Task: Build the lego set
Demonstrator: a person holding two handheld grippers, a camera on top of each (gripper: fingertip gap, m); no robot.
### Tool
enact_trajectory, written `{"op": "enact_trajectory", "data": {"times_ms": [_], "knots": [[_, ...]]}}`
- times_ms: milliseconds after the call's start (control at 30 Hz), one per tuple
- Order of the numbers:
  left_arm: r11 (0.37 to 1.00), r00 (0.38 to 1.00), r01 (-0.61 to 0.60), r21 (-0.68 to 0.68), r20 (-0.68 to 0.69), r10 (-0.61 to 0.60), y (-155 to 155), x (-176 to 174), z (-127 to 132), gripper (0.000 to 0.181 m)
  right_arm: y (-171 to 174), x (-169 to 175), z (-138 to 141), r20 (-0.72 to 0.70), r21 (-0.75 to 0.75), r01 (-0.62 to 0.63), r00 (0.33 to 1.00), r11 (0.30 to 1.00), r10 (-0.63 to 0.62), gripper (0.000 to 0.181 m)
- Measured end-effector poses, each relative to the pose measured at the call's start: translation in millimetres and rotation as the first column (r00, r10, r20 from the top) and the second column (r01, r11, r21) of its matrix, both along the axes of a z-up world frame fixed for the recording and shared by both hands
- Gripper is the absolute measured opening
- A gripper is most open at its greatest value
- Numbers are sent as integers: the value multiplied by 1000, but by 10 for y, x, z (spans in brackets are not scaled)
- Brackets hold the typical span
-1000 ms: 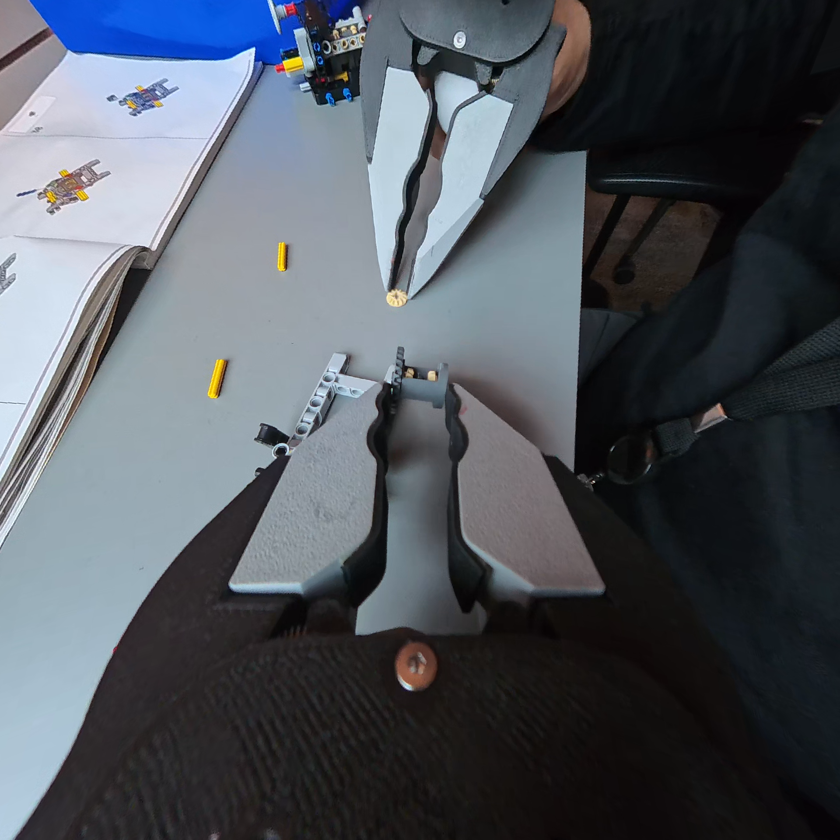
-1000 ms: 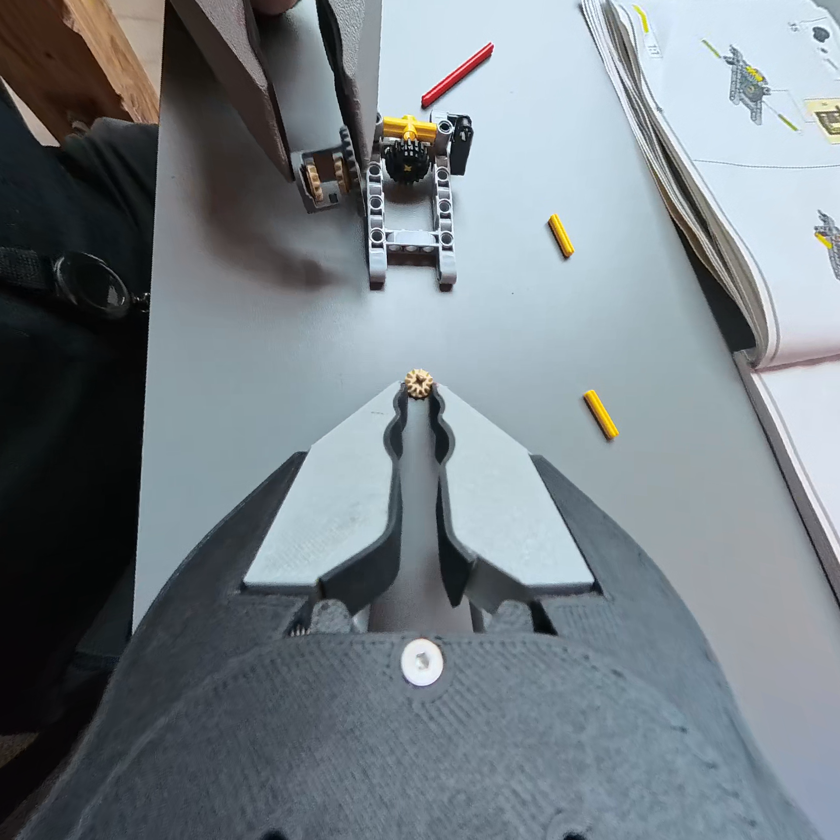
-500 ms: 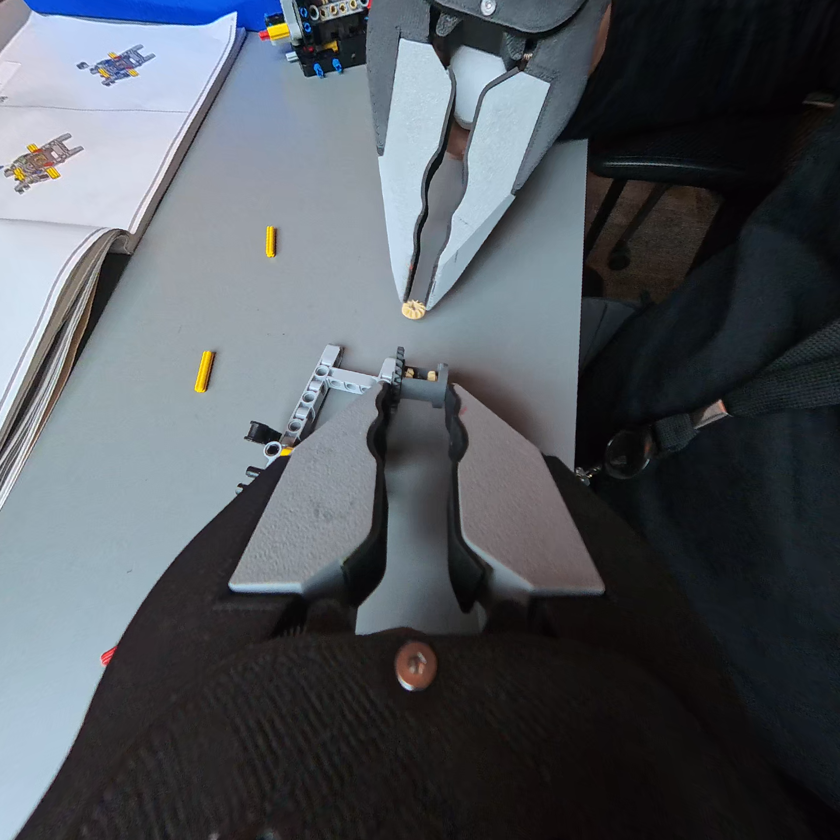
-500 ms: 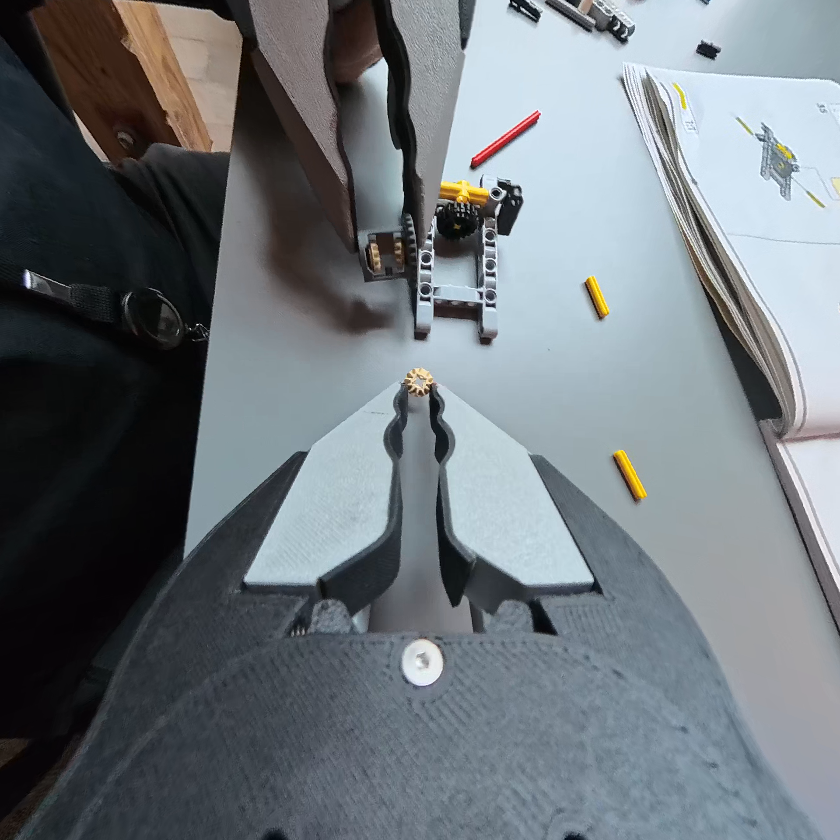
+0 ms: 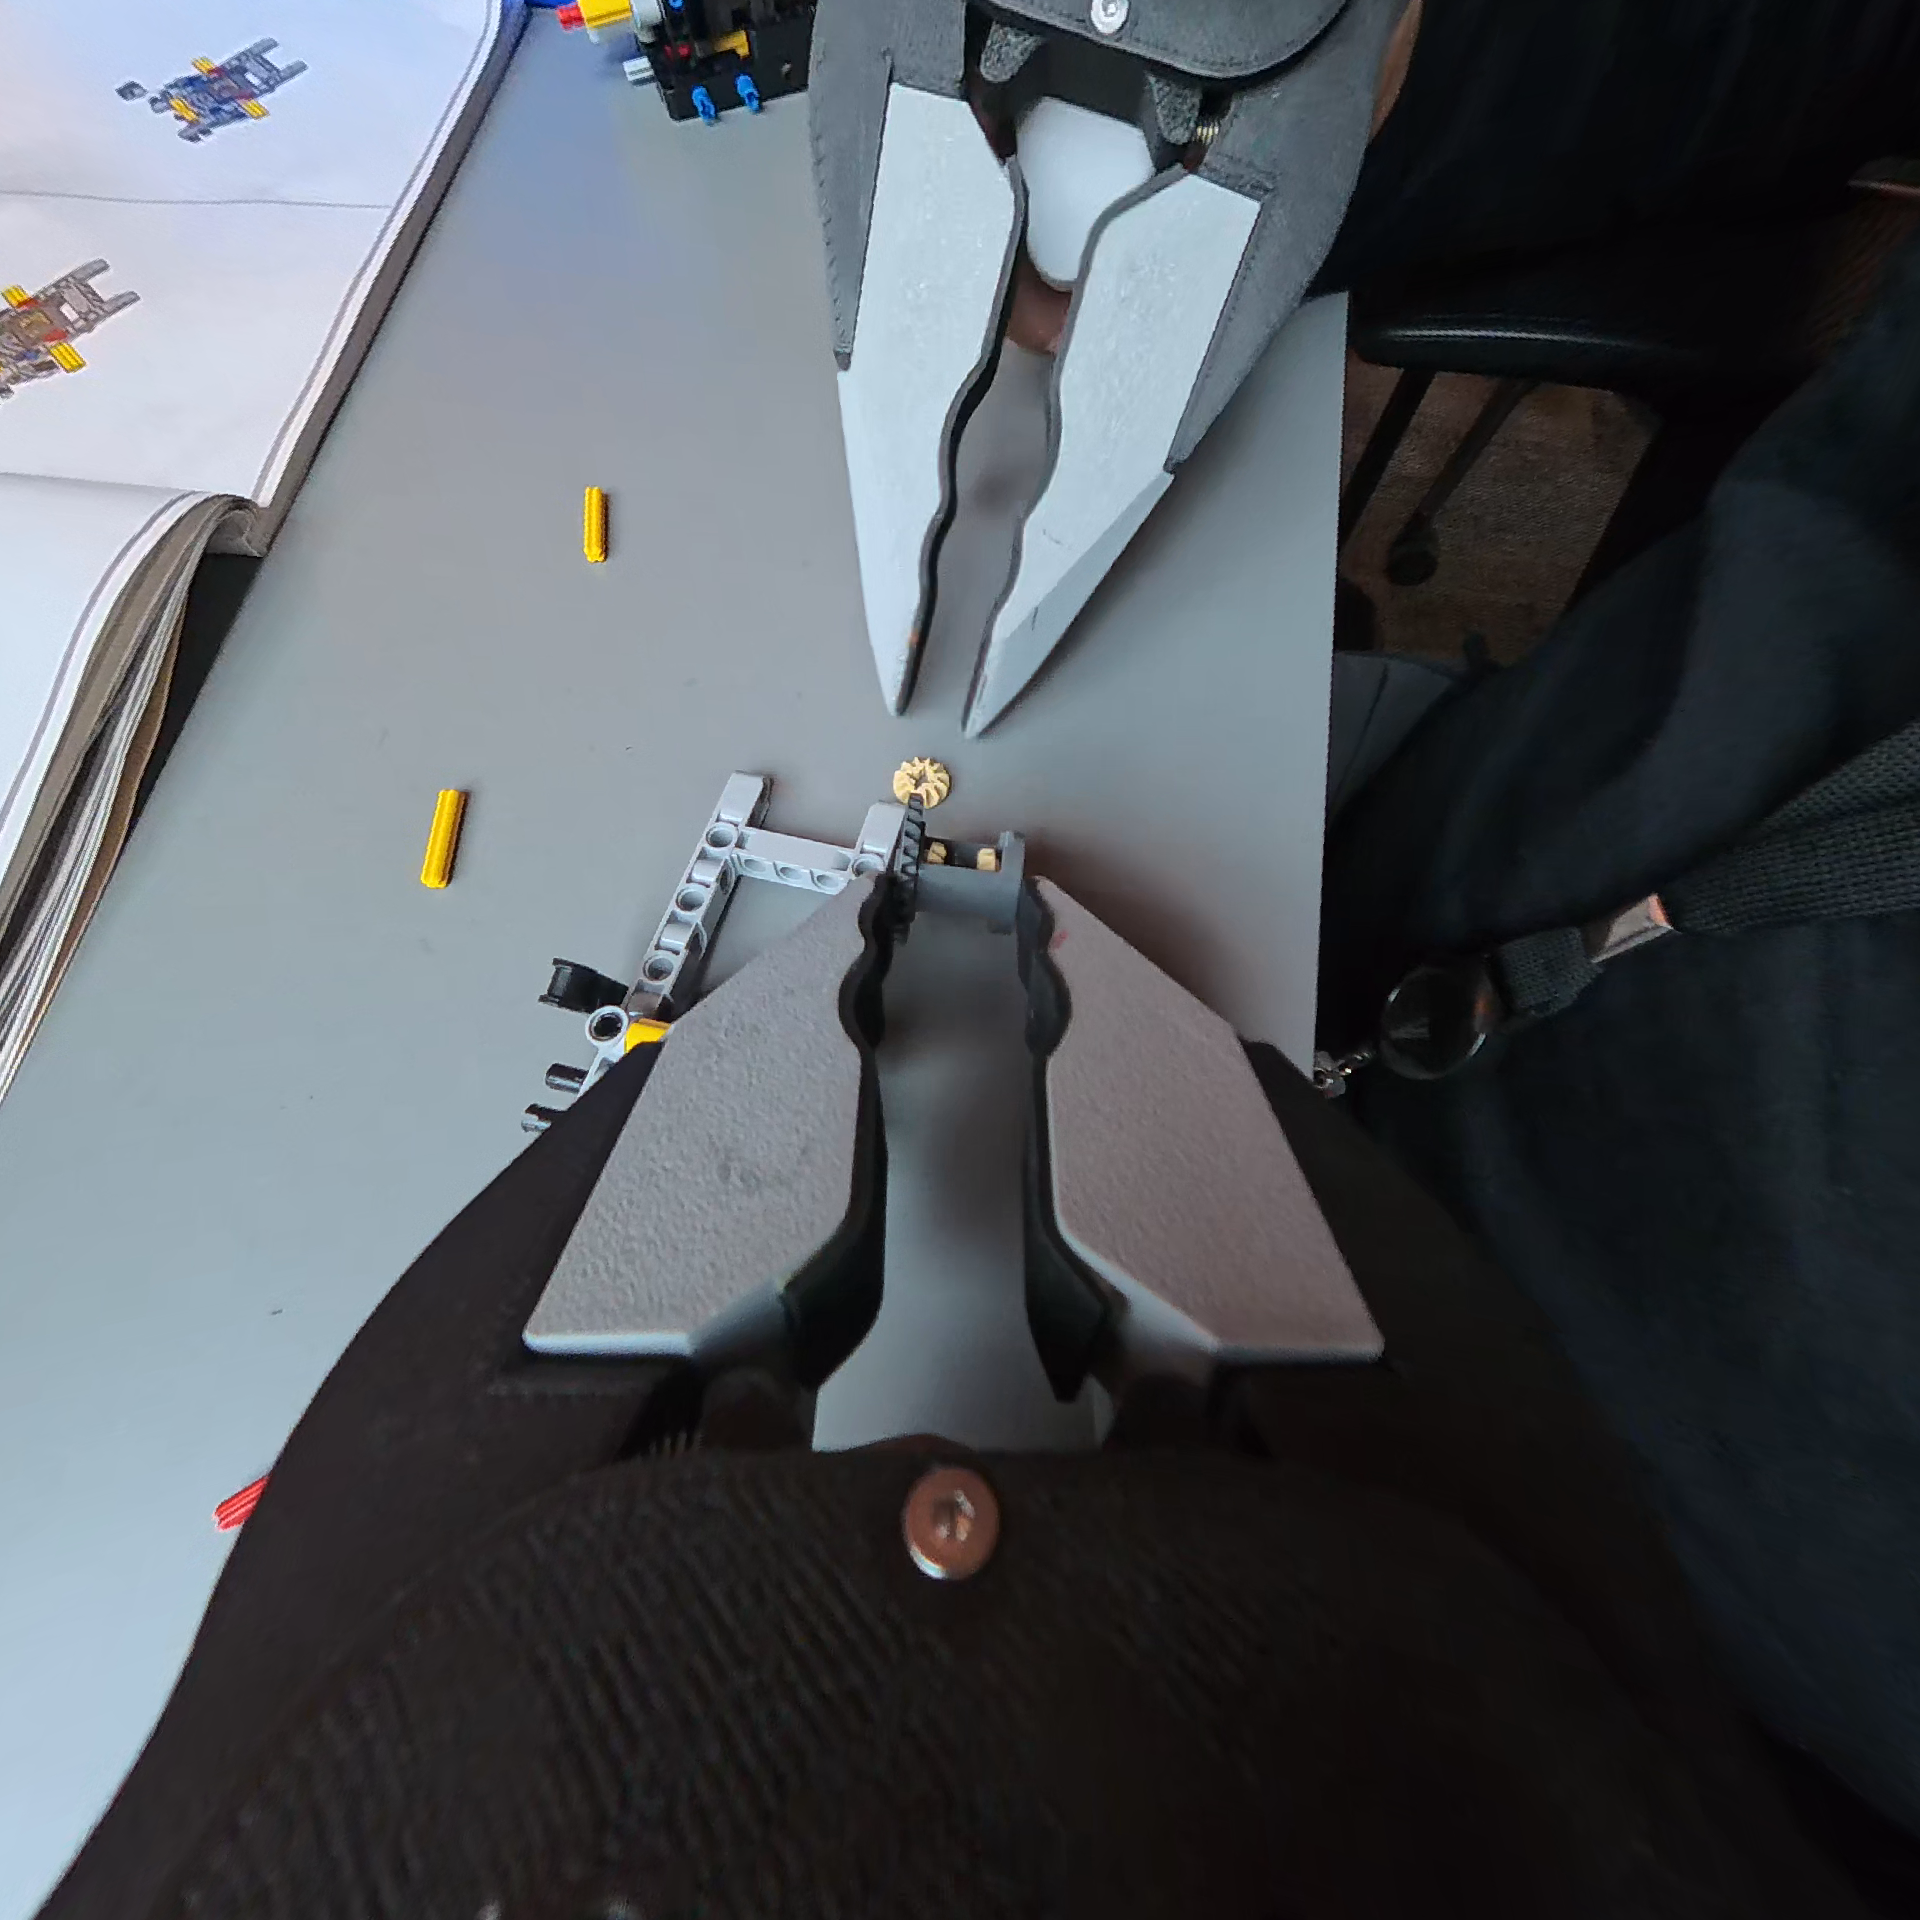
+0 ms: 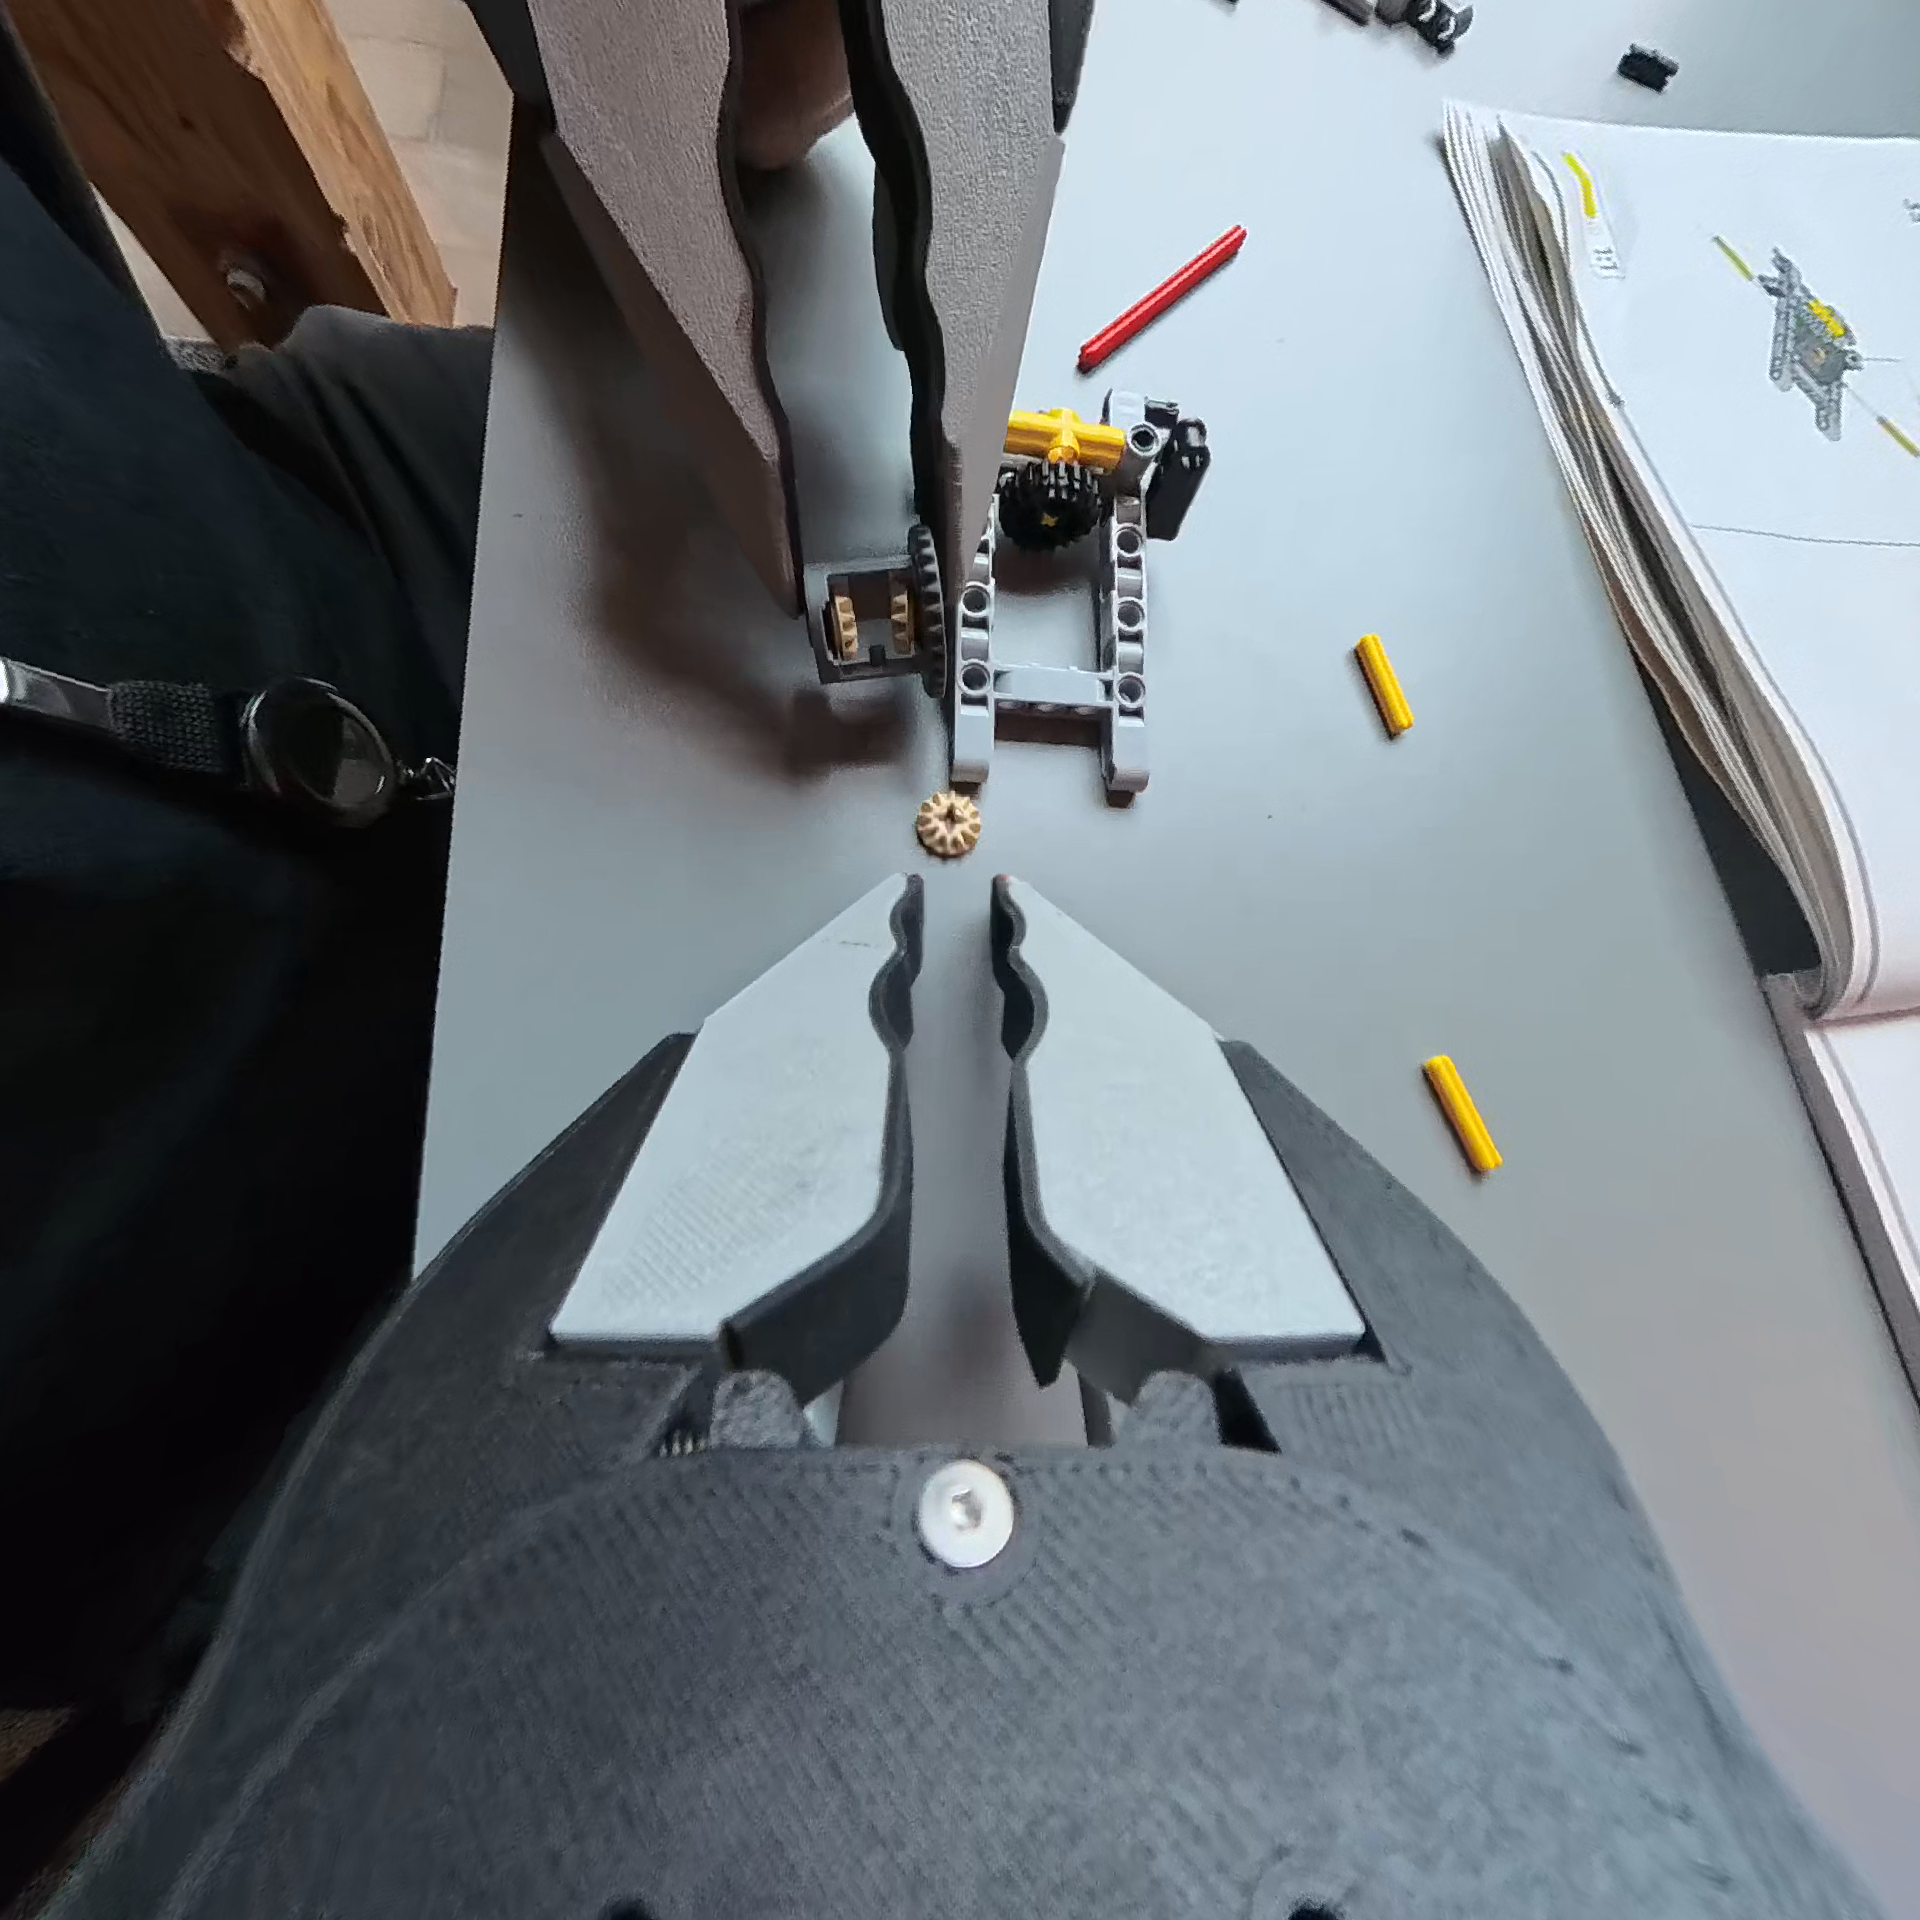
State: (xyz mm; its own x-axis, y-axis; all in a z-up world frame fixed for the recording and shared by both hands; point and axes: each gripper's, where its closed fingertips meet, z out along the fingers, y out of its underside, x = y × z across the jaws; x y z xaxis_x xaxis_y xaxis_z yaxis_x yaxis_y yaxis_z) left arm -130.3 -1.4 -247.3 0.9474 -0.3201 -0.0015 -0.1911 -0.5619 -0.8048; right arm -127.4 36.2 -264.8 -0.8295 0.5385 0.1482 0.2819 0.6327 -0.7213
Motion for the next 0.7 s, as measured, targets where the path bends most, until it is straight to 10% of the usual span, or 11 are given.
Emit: {"op": "enact_trajectory", "data": {"times_ms": [700], "knots": [[1000, 1000, 11, -14, 8, -11, -11, 16, -17, 21, -154, 139, -10, 11, 25, -33, 999, 999, 33, 19]]}}
